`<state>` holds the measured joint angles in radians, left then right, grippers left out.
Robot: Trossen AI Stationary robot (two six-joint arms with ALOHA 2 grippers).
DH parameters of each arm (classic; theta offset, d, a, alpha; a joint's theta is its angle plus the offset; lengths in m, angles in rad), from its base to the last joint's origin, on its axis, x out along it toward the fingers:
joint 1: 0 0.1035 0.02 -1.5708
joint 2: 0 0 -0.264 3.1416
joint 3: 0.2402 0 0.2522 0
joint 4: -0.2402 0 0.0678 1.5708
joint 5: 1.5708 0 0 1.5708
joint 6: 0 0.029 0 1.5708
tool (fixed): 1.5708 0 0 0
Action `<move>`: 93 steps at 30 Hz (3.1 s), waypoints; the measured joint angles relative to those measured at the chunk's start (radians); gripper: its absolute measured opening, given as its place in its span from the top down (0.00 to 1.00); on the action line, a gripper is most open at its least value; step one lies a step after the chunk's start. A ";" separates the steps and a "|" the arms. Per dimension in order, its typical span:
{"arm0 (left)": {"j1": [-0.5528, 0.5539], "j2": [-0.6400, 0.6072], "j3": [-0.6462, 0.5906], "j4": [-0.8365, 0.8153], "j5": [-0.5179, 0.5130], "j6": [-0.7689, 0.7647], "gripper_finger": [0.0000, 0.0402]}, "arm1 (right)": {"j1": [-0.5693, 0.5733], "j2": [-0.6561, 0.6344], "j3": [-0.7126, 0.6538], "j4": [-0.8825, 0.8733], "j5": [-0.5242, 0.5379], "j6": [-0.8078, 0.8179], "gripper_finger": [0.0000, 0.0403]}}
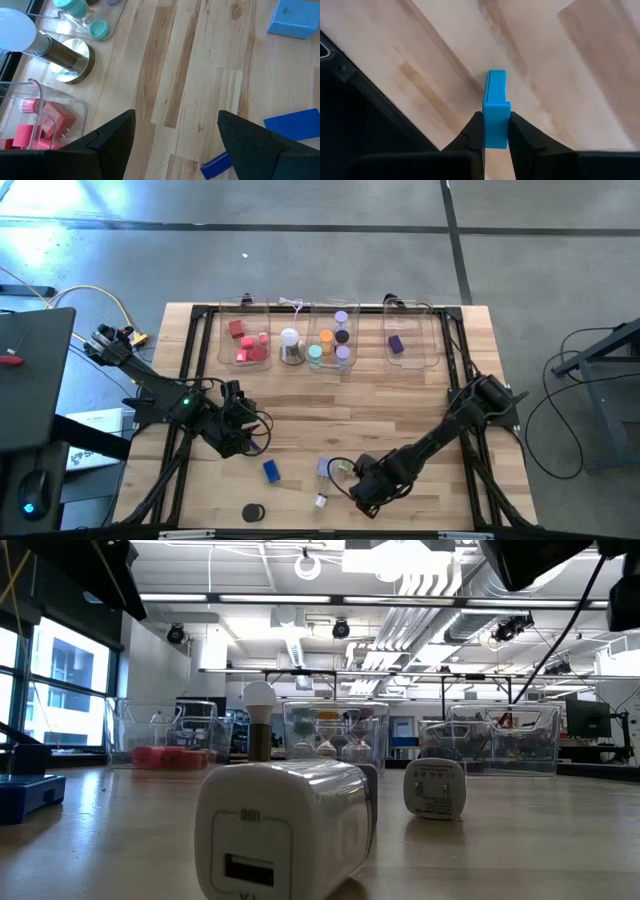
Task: Pick & Place Office items
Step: Put the light blue digital clock into the right transparent bin
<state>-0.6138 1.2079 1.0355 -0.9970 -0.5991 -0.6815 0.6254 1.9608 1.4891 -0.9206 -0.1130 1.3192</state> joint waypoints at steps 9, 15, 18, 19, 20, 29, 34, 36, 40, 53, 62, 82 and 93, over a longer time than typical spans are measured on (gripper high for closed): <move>0.000 0.000 0.000 0.002 0.000 0.001 0.32 | -0.016 -0.048 0.000 -0.095 0.016 -0.033 0.90; 0.000 0.001 0.000 0.003 -0.001 0.003 0.32 | -0.043 -0.110 0.000 -0.198 0.057 -0.043 0.90; 0.000 0.000 0.000 0.003 -0.001 0.018 0.32 | -0.070 -0.155 0.000 -0.277 0.062 -0.059 0.90; 0.000 0.001 0.000 0.003 -0.001 0.025 0.32 | -0.082 -0.170 0.000 -0.299 0.061 -0.067 0.90; 0.000 0.001 0.000 0.003 -0.001 0.027 0.32 | -0.097 -0.185 0.000 -0.319 0.062 -0.076 0.89; 0.000 0.001 0.000 0.003 -0.005 0.030 0.32 | -0.278 -0.329 0.000 -0.465 0.099 -0.257 0.89; 0.000 0.000 0.000 0.003 -0.008 0.038 0.32 | -0.409 -0.391 0.000 -0.545 0.163 -0.386 0.89; 0.000 0.000 0.000 0.003 -0.008 0.038 0.32 | -0.474 -0.408 0.000 -0.569 0.173 -0.441 0.89; 0.005 0.000 0.000 0.003 -0.008 0.039 0.32 | -0.619 -0.437 0.000 -0.580 0.201 -0.565 0.89; 0.110 0.000 0.000 0.002 -0.008 0.110 0.32 | -1.063 -0.447 0.000 -0.579 0.257 -0.915 0.89; 0.201 0.000 0.000 0.003 -0.008 0.152 0.32 | -1.353 -0.439 0.000 -0.492 0.262 -1.028 0.89; 0.246 0.000 0.000 0.003 -0.008 0.152 0.32 | -1.505 -0.197 0.000 -0.375 0.254 -1.062 0.89; 0.244 0.000 -0.018 0.011 -0.004 0.147 0.32 | -1.512 -0.185 -0.119 -0.304 0.267 -1.052 0.89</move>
<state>-0.3702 1.2076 1.0171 -0.9860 -0.6033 -0.5346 -0.8869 1.7756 1.3703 -1.2249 0.1541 0.2667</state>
